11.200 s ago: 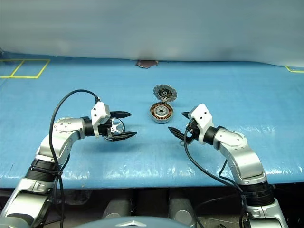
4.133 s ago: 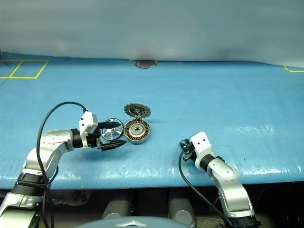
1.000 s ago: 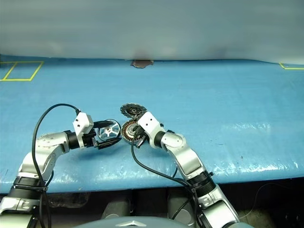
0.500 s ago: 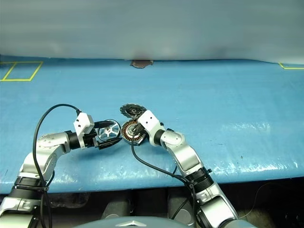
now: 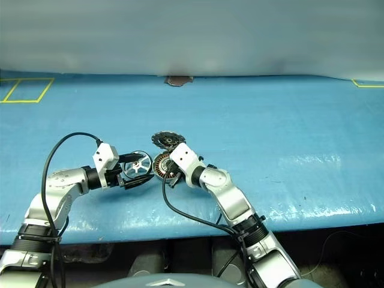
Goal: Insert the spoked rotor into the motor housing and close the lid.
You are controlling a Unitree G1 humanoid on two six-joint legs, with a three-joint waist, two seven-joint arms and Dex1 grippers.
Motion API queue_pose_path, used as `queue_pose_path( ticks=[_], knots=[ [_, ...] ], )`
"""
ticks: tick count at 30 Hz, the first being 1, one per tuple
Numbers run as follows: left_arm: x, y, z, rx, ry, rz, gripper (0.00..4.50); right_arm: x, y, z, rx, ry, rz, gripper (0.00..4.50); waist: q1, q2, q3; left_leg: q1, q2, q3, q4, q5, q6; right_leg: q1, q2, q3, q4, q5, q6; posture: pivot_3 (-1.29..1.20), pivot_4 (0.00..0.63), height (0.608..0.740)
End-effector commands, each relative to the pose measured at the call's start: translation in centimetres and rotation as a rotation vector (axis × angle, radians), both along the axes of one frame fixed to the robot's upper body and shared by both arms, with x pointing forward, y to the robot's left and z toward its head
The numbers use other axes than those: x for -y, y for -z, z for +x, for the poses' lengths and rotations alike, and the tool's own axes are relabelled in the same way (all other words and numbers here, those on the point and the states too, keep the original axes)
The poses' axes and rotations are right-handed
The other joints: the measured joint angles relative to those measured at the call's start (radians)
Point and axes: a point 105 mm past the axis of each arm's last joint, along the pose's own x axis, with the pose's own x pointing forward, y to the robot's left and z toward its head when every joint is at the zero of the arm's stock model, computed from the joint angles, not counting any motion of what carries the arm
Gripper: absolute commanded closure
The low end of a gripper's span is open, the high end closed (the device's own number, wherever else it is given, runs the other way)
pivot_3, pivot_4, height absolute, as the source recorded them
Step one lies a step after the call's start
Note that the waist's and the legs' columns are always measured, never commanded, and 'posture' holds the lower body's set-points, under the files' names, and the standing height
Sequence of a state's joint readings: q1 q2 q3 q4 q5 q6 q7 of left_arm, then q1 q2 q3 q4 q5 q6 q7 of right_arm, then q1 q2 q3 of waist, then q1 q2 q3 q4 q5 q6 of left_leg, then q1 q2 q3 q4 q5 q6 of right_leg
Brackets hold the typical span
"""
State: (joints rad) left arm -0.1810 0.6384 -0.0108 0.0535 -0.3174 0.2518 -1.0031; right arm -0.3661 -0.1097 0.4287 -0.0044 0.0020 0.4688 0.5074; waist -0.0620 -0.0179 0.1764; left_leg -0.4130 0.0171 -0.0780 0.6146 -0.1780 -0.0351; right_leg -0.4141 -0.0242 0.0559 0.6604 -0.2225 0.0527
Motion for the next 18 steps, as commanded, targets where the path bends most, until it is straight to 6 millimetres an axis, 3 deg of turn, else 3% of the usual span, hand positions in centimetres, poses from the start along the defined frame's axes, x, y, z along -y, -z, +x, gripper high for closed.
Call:
queue_pose_path(
  ticks=[1, 8, 18],
  knots=[
    [-0.2, -1.0, 0.4, 0.04, -0.01, -0.007, 0.0, 0.1, -0.6, -0.1, 0.026, 0.012, 0.005, 4.44, 0.0, 0.0, 0.0, 0.0, 0.0, 0.0, 0.0, 0.0, 0.0, 0.0, 0.0, 0.0, 0.0, 0.0, 0.0, 0.0, 0.15, 0.74],
    [-0.3, -1.9, 0.9, 0.051, -0.045, -0.077, 0.0, 0.8, -4.7, 0.3, 0.137, 0.047, 0.091, 4.44, 0.001, 0.0, 0.0, -0.001, 0.0, 0.0, 0.0, 0.0, 0.0, -0.001, 0.0, 0.0, 0.0, 0.0, 0.0, 0.0, 0.15, 0.74],
    [-0.6, -3.3, 0.6, 0.023, -0.081, -0.183, 0.0, 1.7, -6.4, -2.4, 0.105, -0.017, 0.224, 4.44, 0.001, 0.0, 0.0, -0.001, 0.0, 0.0, 0.0, 0.0, 0.0, -0.001, 0.0, 0.0, 0.0, 0.0, 0.0, 0.0, 0.15, 0.74]
  ],
)
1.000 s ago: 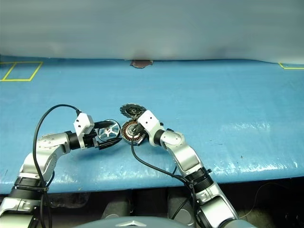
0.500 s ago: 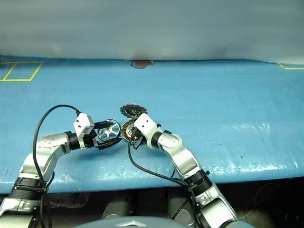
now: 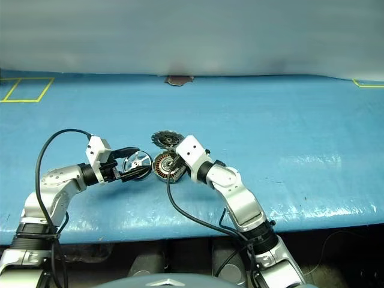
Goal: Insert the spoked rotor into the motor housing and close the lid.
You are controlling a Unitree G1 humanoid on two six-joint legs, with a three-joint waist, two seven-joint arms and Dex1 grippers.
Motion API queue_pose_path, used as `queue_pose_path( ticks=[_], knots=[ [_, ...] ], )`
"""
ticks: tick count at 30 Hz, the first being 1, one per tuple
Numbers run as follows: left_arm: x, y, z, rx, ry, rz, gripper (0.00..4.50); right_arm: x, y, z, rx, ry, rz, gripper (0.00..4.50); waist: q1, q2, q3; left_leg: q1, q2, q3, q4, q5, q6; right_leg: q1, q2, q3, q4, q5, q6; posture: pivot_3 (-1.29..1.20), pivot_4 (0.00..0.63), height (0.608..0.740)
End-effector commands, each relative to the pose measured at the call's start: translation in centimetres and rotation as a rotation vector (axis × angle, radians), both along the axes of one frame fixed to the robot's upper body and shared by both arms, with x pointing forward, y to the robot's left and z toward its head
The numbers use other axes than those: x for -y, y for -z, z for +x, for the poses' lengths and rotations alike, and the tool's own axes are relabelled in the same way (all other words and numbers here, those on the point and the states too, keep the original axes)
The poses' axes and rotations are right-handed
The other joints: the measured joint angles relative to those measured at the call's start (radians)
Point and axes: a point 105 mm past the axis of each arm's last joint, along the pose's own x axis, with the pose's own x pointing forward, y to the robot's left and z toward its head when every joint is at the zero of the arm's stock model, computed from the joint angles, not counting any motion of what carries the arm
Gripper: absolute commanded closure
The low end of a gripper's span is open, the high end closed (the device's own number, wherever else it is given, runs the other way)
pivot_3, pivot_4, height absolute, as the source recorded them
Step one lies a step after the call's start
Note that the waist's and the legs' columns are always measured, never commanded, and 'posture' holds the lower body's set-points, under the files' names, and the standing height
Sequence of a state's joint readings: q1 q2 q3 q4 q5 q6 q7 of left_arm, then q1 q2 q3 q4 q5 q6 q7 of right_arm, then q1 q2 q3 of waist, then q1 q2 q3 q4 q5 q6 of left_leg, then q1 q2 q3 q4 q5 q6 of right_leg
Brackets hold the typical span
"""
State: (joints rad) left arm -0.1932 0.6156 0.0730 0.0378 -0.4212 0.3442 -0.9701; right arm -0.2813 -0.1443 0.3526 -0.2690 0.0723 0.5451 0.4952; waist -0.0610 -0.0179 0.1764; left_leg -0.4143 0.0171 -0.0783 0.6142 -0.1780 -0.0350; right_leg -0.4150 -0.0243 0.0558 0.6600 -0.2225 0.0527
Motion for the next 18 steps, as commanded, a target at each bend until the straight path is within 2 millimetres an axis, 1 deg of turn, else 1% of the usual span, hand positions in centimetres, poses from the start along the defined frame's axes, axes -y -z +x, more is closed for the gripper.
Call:
queue_pose_path(
  ticks=[1, 4, 5, 6, 8, 12, 13, 15, 18],
  knots=[
    [0.2, -1.5, -0.3, 0.029, 0.005, -0.049, 0.0, -0.1, -2.7, -1.5, 0.043, -0.086, 0.115, 4.44, 0.0, 0.0, 0.0, 0.0, 0.0, 0.0, 0.0, 0.0, 0.0, 0.0, 0.0, 0.0, 0.0, 0.0, 0.0, 0.0, 0.15, 0.74],
    [-0.1, -0.6, -0.8, 0.016, 0.019, 0.026, 0.0, -0.1, -2.6, -3.0, 0.027, -0.19, 0.138, 4.44, -0.002, 0.0, 0.0, 0.0, 0.0, 0.0, 0.0, 0.0, 0.0, 0.0, 0.0, 0.0, 0.0, 0.0, 0.0, 0.0, 0.15, 0.74],
    [-0.2, -0.4, -0.9, 0.013, 0.017, 0.041, 0.0, -0.1, -2.3, -3.1, 0.019, -0.206, 0.127, 4.06, -0.002, 0.0, 0.0, 0.001, 0.0, 0.0, 0.0, 0.0, 0.0, 0.0, 0.0, 0.0, 0.0, 0.0, 0.0, 0.0, 0.15, 0.74],
    [-0.4, -0.3, -0.8, 0.015, 0.013, 0.059, 0.0, -0.2, -2.0, -3.2, 0.011, -0.22, 0.108, 3.83, -0.002, 0.0, 0.0, 0.001, 0.0, 0.0, 0.0, 0.0, 0.0, 0.0, 0.0, 0.0, 0.0, 0.0, 0.0, 0.0, 0.15, 0.74],
    [-0.7, -0.2, -0.8, 0.013, 0.007, 0.078, 0.0, -0.6, -1.5, -3.3, 0.005, -0.244, 0.077, 3.18, 0.0, 0.0, 0.0, 0.001, 0.001, 0.0, 0.0, 0.0, 0.0, 0.0, 0.0, 0.0, 0.0, 0.0, 0.0, 0.0, 0.15, 0.74],
    [-1.5, -0.5, -0.2, -0.012, -0.052, 0.031, 0.0, -1.6, -1.0, -2.9, 0.01, -0.243, 0.047, 1.85, -0.001, 0.0, 0.0, 0.001, 0.001, 0.001, 0.0, 0.0, 0.0, 0.0, 0.0, 0.0, 0.0, 0.0, 0.0, 0.0, 0.15, 0.74],
    [-1.7, -0.5, 0.0, -0.022, -0.079, 0.02, 0.0, -1.8, -0.6, -2.7, 0.033, -0.238, 0.001, 1.56, 0.0, 0.0, 0.0, 0.001, 0.001, 0.001, 0.0, 0.0, 0.0, 0.0, 0.0, 0.0, 0.0, 0.0, 0.0, 0.0, 0.15, 0.74],
    [-2.1, -0.5, 0.4, -0.061, -0.125, -0.015, 0.0, -2.0, -0.1, -2.5, 0.073, -0.239, -0.06, 1.56, 0.0, 0.0, 0.0, 0.0, 0.001, 0.001, 0.0, 0.0, 0.0, 0.0, 0.0, 0.0, 0.0, 0.0, 0.0, 0.0, 0.15, 0.74],
    [-2.8, -0.3, 0.9, -0.128, -0.189, -0.052, 0.0, -2.4, -0.1, -2.4, 0.084, -0.245, -0.061, 1.56, 0.002, 0.0, 0.0, 0.0, 0.0, 0.0, 0.0, 0.0, 0.0, 0.0, 0.0, -0.001, 0.0, 0.0, 0.0, 0.0, 0.15, 0.74]
  ],
)
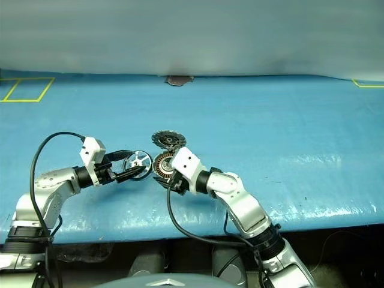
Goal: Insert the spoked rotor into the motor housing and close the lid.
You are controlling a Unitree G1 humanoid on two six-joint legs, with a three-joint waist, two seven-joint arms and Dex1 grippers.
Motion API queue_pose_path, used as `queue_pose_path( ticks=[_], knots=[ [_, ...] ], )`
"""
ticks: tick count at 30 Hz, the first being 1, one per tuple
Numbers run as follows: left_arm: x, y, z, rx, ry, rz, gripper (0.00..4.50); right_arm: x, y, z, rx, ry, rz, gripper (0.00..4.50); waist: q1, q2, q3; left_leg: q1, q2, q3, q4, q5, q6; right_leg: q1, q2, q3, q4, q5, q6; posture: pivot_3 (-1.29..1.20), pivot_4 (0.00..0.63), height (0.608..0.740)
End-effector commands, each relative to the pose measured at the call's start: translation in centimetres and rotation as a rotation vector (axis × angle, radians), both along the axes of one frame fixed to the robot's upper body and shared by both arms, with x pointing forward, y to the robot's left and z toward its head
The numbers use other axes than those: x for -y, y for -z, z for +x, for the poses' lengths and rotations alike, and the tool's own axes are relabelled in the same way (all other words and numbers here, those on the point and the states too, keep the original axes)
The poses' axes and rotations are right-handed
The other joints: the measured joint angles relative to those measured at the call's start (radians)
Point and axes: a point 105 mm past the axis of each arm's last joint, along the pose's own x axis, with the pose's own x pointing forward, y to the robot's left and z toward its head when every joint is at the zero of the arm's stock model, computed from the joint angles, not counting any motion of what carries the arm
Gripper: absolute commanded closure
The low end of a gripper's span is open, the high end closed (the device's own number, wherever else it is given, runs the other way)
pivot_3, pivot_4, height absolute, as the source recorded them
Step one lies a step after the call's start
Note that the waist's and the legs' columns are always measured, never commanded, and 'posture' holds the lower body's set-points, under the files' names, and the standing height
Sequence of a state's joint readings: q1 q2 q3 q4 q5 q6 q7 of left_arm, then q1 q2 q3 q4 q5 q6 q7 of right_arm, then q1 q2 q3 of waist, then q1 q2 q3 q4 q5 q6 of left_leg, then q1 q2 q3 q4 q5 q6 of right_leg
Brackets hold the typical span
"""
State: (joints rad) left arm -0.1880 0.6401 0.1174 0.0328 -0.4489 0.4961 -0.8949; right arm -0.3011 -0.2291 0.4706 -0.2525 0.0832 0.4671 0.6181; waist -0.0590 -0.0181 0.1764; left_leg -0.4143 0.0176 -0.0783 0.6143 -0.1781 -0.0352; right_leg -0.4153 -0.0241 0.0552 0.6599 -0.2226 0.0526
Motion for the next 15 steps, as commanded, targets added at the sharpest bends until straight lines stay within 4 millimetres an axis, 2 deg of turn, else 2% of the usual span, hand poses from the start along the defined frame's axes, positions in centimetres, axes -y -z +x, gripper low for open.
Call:
queue_pose_path(
  ticks=[1, 4, 9, 15],
  knots=[
    [-1.1, -0.7, 0.9, -0.042, -0.089, -0.044, 0.0, -0.6, -1.1, 0.0, 0.059, -0.015, 0.027, 1.56, 0.0, 0.0, 0.0, 0.0, 0.0, 0.0, 0.0, 0.0, 0.0, 0.0, 0.0, 0.0, 0.0, 0.0, 0.0, 0.0, 0.15, 0.74],
    [-1.8, -0.5, 1.2, -0.093, -0.136, -0.053, 0.0, -0.5, -1.0, 0.1, 0.065, 0.007, 0.024, 1.56, -0.001, 0.0, 0.0, 0.0, 0.0, 0.0, 0.0, 0.0, 0.0, 0.0, 0.0, 0.0, 0.0, 0.0, 0.0, 0.0, 0.15, 0.74],
    [-1.7, -0.2, 1.0, -0.18, -0.141, -0.084, 0.0, -0.1, -1.0, 0.2, 0.07, 0.029, 0.024, 1.56, -0.002, 0.0, 0.0, 0.0, 0.0, 0.0, 0.0, 0.0, 0.0, 0.0, 0.0, 0.0, 0.0, 0.0, 0.0, 0.0, 0.15, 0.74],
    [-1.2, -1.3, 1.1, -0.048, -0.081, -0.028, 0.0, 0.1, -1.0, 0.4, 0.073, 0.049, 0.024, 1.56, -0.001, 0.0, 0.0, 0.0, 0.0, 0.0, 0.0, 0.0, 0.0, 0.0, 0.0, 0.0, 0.0, 0.0, 0.0, 0.0, 0.15, 0.74]
  ],
)
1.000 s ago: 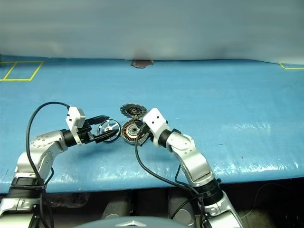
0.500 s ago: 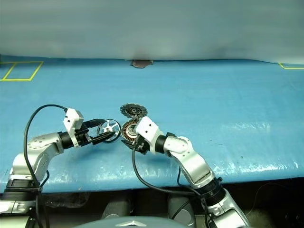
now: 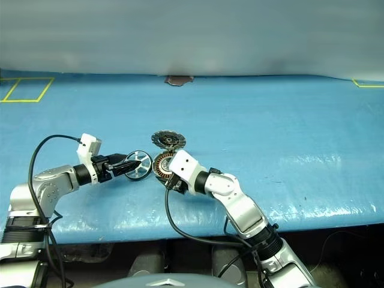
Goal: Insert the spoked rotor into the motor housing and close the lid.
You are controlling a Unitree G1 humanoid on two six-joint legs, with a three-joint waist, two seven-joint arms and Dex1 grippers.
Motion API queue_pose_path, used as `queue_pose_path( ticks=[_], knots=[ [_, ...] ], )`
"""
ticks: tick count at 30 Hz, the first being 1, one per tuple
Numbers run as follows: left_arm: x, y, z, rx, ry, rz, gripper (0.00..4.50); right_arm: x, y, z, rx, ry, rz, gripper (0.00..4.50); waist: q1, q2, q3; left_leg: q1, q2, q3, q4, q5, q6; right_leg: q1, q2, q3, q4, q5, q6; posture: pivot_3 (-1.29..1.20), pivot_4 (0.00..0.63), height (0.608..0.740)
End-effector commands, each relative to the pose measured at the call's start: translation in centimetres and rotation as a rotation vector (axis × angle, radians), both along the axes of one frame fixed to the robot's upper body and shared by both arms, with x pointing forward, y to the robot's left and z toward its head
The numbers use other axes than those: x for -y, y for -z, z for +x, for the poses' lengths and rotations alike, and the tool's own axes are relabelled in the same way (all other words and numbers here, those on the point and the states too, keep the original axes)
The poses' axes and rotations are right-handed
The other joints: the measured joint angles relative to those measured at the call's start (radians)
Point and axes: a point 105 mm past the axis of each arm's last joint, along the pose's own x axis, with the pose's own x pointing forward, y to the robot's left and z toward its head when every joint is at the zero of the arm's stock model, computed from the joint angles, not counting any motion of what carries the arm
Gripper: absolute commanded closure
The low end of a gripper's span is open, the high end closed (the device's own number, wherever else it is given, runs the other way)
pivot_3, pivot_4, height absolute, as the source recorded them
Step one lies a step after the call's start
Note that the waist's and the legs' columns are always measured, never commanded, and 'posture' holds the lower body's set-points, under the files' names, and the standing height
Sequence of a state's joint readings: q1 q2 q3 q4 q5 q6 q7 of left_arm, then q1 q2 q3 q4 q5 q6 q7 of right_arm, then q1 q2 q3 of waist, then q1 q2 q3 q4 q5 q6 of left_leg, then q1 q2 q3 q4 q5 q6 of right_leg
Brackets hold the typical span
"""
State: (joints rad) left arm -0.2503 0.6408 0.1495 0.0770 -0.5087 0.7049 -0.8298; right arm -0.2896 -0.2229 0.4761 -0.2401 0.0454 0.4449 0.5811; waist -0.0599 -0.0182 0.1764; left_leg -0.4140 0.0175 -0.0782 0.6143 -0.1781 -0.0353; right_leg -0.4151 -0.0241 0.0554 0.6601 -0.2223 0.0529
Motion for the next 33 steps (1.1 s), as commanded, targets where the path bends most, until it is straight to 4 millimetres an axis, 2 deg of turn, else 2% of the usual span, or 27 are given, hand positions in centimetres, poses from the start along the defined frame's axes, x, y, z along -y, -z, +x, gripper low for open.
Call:
queue_pose_path(
  ticks=[1, 5, 9, 14, 18, 33],
  knots=[
    [-0.4, -1.8, 0.3, 0.12, 0.028, 0.082, 0.0, -0.1, -1.4, 0.1, 0.049, 0.007, 0.038, 1.56, 0.0, 0.0, 0.0, 0.0, 0.0, 0.0, 0.0, 0.0, 0.0, 0.0, 0.0, 0.0, 0.0, 0.0, 0.0, 0.0, 0.15, 0.74],
    [-0.3, -2.1, 0.3, 0.181, 0.054, 0.128, 0.0, 0.0, -1.3, 0.3, 0.05, 0.016, 0.036, 1.56, 0.001, 0.0, 0.0, 0.0, 0.0, 0.0, 0.0, 0.0, 0.0, 0.0, 0.0, 0.0, 0.0, 0.0, 0.0, 0.0, 0.15, 0.74],
    [1.0, -1.5, -0.7, 0.212, 0.16, 0.196, 0.0, 0.0, -1.3, 0.4, 0.052, 0.02, 0.036, 1.56, 0.001, 0.0, 0.0, 0.0, 0.0, 0.0, 0.0, 0.0, 0.0, 0.0, -0.001, 0.0, 0.0, 0.0, 0.0, 0.0, 0.15, 0.74],
    [1.1, -1.0, -0.9, 0.202, 0.17, 0.2, 0.0, 0.0, -1.3, 0.4, 0.053, 0.025, 0.037, 1.56, 0.001, 0.0, 0.0, 0.0, 0.0, 0.0, 0.0, 0.0, 0.0, 0.0, 0.0, 0.0, 0.0, 0.0, 0.0, 0.0, 0.15, 0.74],
    [0.9, -0.7, -0.7, 0.202, 0.155, 0.229, 1.19, 0.1, -1.3, 0.5, 0.053, 0.032, 0.039, 1.52, 0.001, 0.0, 0.0, 0.0, 0.0, 0.0, 0.0, 0.0, 0.0, 0.0, 0.0, 0.0, 0.0, 0.0, 0.0, 0.0, 0.15, 0.74],
    [0.9, 1.0, -0.6, 0.156, 0.17, 0.317, 1.19, 0.3, -1.5, 0.9, 0.061, 0.068, 0.055, 1.52, 0.0, 0.0, 0.0, 0.0, 0.0, 0.0, 0.0, 0.0, 0.0, 0.0, 0.0, 0.0, 0.0, 0.0, 0.0, 0.0, 0.15, 0.74]
  ],
)
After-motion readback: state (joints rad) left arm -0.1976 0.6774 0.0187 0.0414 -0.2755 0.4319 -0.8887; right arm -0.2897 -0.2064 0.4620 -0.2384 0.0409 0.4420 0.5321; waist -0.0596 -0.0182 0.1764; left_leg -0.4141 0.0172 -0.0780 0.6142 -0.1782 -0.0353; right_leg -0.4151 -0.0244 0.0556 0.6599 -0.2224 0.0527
